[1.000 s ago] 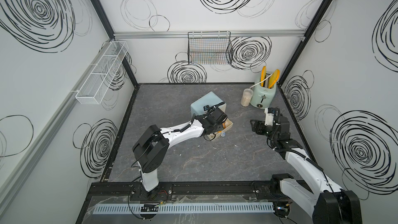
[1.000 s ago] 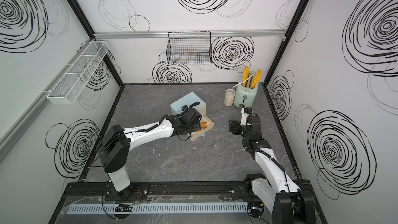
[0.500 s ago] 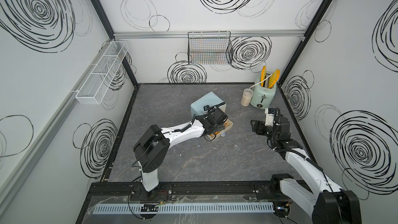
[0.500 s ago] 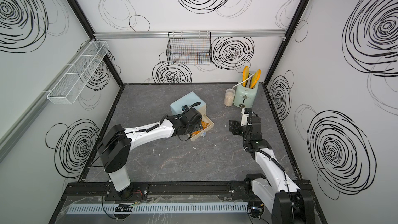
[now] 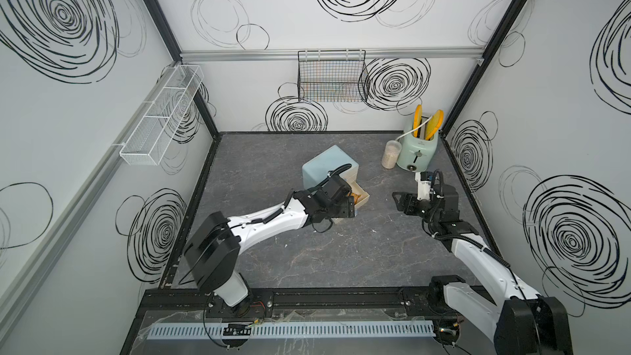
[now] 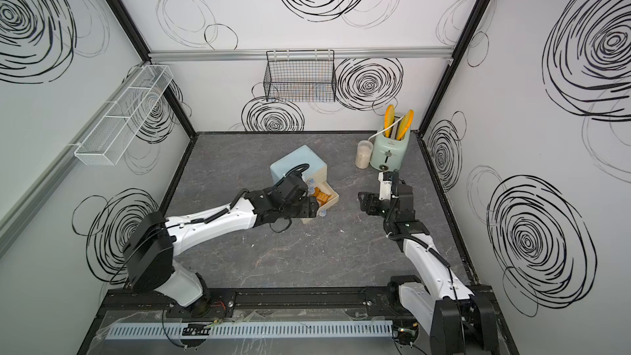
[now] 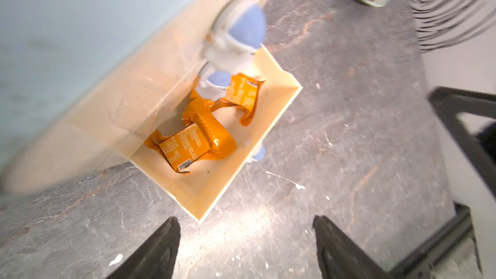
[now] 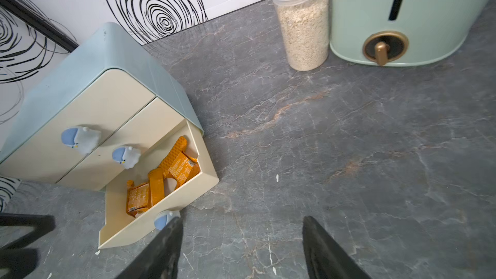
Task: Place the cookies into the drawer by color
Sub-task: Place the cookie in the drawer, then close the drawer in the storage box.
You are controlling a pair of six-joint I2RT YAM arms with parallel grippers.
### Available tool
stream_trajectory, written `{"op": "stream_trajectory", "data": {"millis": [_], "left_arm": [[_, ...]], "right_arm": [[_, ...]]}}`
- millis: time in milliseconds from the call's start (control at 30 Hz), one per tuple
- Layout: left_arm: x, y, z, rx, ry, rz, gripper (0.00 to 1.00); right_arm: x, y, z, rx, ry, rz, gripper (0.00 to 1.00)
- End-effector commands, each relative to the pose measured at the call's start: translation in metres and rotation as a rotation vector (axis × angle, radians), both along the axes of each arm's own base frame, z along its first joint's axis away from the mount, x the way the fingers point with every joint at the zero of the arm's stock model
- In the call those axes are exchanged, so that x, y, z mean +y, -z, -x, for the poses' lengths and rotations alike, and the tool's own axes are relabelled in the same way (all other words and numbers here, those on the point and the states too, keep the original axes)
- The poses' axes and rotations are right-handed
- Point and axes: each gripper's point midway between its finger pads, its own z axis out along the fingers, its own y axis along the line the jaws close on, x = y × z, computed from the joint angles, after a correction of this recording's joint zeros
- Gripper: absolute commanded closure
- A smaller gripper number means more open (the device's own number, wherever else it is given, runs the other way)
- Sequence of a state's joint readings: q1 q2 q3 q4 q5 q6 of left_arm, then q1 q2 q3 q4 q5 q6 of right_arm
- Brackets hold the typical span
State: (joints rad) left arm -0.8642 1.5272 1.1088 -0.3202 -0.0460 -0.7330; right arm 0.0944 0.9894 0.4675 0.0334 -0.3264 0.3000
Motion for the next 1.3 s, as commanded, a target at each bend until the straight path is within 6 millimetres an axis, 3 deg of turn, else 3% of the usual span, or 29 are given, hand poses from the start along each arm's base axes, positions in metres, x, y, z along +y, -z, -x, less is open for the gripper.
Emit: {"op": "stream_trajectory", "data": {"millis": [0, 133, 333, 433, 567, 967, 1267], "left_arm": [[-0.005, -0.061, 0.000, -0.187, 0.163, 0.125, 0.13], [0.029, -0.089, -0.014, -0.239, 0.167, 0.137, 0.15], [0.105, -0.114, -0.060, -0.324, 0.063, 0.095, 0.15], [0.141, -0.121, -0.087, -0.363, -0.015, 0.076, 0.13], [0.174, -0.110, -0.123, -0.368, -0.105, 0.085, 0.12], [0.212, -0.038, -0.204, -0.222, -0.276, 0.115, 0.17], [0.182, 0.031, -0.222, -0.068, -0.228, 0.154, 0.36]], "right_arm": [[0.012, 0.004, 0.005, -0.002, -0.077, -0.023, 0.28], [0.019, 0.011, 0.009, 0.027, -0.114, -0.054, 0.28], [0.028, 0.027, 0.017, 0.076, -0.147, -0.103, 0.29], [0.034, 0.037, 0.022, 0.110, -0.170, -0.131, 0.29], [0.043, 0.051, 0.028, 0.151, -0.196, -0.157, 0.30], [0.088, 0.077, 0.039, 0.222, -0.290, -0.124, 0.37], [0.114, 0.091, 0.031, 0.241, -0.318, -0.063, 0.56]]}}
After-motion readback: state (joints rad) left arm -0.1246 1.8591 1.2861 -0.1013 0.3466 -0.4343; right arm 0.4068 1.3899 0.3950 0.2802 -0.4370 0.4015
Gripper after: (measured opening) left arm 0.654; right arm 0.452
